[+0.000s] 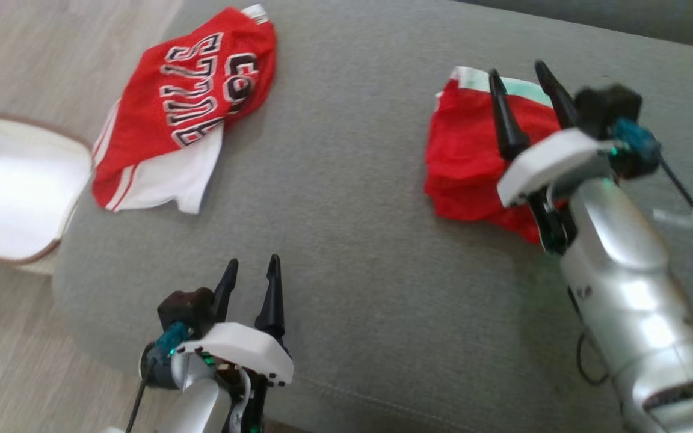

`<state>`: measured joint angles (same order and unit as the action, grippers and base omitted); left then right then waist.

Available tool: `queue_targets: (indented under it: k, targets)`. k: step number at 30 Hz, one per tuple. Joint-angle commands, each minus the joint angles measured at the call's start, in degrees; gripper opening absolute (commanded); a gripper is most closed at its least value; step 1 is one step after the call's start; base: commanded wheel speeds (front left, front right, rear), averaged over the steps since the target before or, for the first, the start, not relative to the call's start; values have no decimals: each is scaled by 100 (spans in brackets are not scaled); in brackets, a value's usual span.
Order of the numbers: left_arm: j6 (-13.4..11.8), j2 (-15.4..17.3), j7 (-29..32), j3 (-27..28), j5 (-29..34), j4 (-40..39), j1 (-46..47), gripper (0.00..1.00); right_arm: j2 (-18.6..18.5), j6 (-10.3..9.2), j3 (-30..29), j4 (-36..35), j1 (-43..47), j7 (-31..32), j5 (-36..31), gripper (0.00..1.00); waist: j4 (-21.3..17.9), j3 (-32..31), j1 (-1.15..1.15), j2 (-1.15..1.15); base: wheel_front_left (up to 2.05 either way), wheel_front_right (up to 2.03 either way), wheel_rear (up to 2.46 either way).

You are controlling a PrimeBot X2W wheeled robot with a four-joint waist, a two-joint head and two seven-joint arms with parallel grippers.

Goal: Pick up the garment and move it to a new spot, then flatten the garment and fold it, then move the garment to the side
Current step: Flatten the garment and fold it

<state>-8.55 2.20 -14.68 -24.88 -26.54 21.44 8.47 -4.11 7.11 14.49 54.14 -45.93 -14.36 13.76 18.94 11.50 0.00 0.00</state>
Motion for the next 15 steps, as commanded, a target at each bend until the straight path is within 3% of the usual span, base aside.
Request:
queue_targets:
  k: [1,9,15]
  targets:
    - [-5,67,-32,237,88,-198,90,100,101,37,-15,-305,187,-62,-107,100,-189,-98,0,0,0,0,0]
    - [-62,67,-32,669,326,-190,70,100,110,37,-1090,-1389,1463,-63,-493,100,-805,-328,0,0,0,0,0]
    - [-72,67,-32,1003,506,-111,-42,100,121,37,-1277,-1742,2143,-63,-517,100,-1187,-556,0,0,0,0,0]
